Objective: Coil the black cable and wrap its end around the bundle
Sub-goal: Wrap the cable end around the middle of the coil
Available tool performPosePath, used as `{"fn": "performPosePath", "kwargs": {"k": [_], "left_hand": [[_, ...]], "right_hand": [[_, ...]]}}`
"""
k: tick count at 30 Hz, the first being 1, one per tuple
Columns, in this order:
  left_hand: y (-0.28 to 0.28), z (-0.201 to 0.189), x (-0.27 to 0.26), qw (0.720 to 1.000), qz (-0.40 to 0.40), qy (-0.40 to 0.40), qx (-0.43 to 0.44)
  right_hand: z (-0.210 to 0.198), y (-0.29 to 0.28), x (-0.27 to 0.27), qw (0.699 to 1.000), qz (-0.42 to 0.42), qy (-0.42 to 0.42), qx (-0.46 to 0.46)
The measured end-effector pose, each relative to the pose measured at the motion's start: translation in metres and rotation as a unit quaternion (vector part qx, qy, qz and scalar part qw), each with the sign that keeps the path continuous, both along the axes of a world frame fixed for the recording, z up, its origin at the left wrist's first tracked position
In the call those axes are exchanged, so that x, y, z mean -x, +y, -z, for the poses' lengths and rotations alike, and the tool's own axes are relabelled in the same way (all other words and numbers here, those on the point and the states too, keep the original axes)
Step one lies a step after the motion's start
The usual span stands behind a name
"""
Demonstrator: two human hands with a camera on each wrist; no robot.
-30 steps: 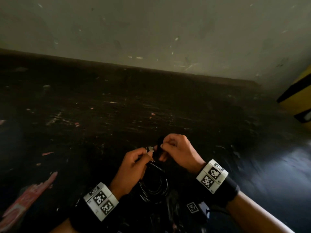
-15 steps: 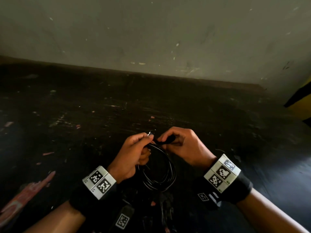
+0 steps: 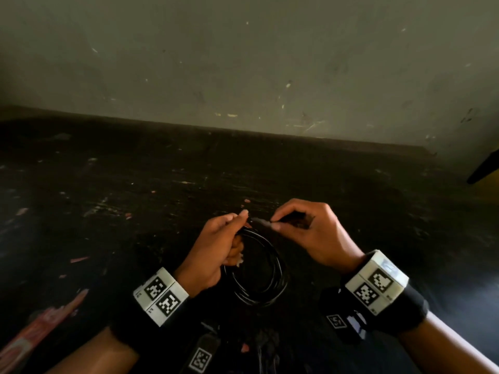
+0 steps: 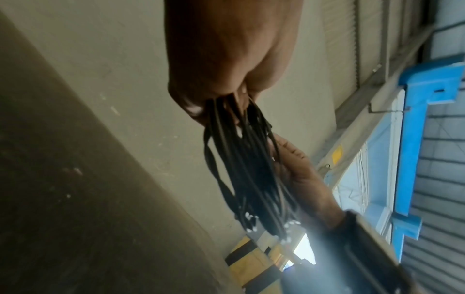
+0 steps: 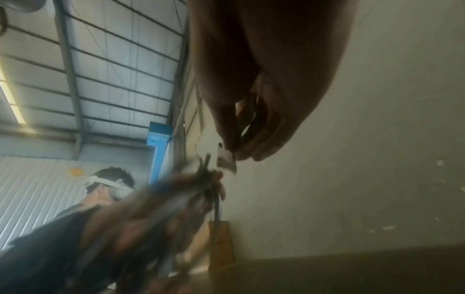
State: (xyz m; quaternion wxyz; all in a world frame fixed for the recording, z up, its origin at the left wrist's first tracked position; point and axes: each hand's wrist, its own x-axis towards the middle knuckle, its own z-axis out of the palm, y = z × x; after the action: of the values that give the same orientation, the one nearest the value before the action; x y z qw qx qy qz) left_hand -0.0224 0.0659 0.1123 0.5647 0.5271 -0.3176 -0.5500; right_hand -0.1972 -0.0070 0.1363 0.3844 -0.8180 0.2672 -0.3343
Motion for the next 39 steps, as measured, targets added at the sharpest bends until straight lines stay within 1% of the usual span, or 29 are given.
{"fn": "performPosePath", "kwargs": {"k": [2, 3, 5, 7, 10, 13, 16, 18, 21, 25, 29, 33, 36, 39], "left_hand": [[-0.003, 0.000, -0.003, 0.998, -0.036, -0.049, -0.001], [-0.004, 0.001, -0.004, 0.996, -0.049, -0.068, 0.004], [-0.008, 0.001, -0.006, 0.993, -0.070, -0.094, 0.013], [-0.011, 0.001, -0.006, 0.989, -0.093, -0.113, 0.008], [-0.013, 0.002, -0.006, 0.984, -0.111, -0.137, 0.001], [-0.014, 0.003, -0.006, 0.979, -0.123, -0.164, -0.010], [-0.013, 0.004, -0.009, 0.976, -0.118, -0.184, 0.007], [-0.012, 0.006, -0.011, 0.973, -0.127, -0.194, 0.025], [-0.012, 0.007, -0.012, 0.973, -0.141, -0.181, 0.041], [-0.013, 0.006, -0.010, 0.976, -0.148, -0.156, 0.034], [-0.017, 0.002, -0.009, 0.972, -0.173, -0.155, 0.035], [-0.019, 0.001, -0.008, 0.972, -0.185, -0.148, 0.015], [-0.021, -0.001, -0.008, 0.974, -0.186, -0.126, -0.010], [-0.022, -0.004, -0.008, 0.979, -0.171, -0.110, -0.023]], "right_hand": [[-0.013, 0.001, 0.002, 1.000, 0.011, -0.019, -0.007], [-0.020, 0.003, 0.003, 1.000, 0.011, -0.013, 0.002], [-0.032, 0.008, 0.004, 0.999, -0.006, 0.018, 0.029], [-0.037, 0.013, 0.001, 0.994, -0.045, 0.073, 0.063], [-0.026, 0.014, -0.012, 0.969, -0.079, 0.171, 0.157], [-0.007, 0.013, -0.026, 0.946, -0.063, 0.198, 0.247], [0.009, 0.014, -0.036, 0.922, 0.004, 0.191, 0.335], [0.016, 0.014, -0.042, 0.913, 0.040, 0.169, 0.369], [0.023, 0.015, -0.051, 0.904, 0.044, 0.151, 0.398], [0.029, 0.015, -0.060, 0.898, 0.046, 0.149, 0.411], [0.035, 0.011, -0.066, 0.894, 0.078, 0.116, 0.426], [0.036, 0.009, -0.068, 0.885, 0.093, 0.111, 0.442], [0.038, 0.007, -0.069, 0.884, 0.099, 0.113, 0.442], [0.039, 0.007, -0.068, 0.885, 0.101, 0.114, 0.439]]}}
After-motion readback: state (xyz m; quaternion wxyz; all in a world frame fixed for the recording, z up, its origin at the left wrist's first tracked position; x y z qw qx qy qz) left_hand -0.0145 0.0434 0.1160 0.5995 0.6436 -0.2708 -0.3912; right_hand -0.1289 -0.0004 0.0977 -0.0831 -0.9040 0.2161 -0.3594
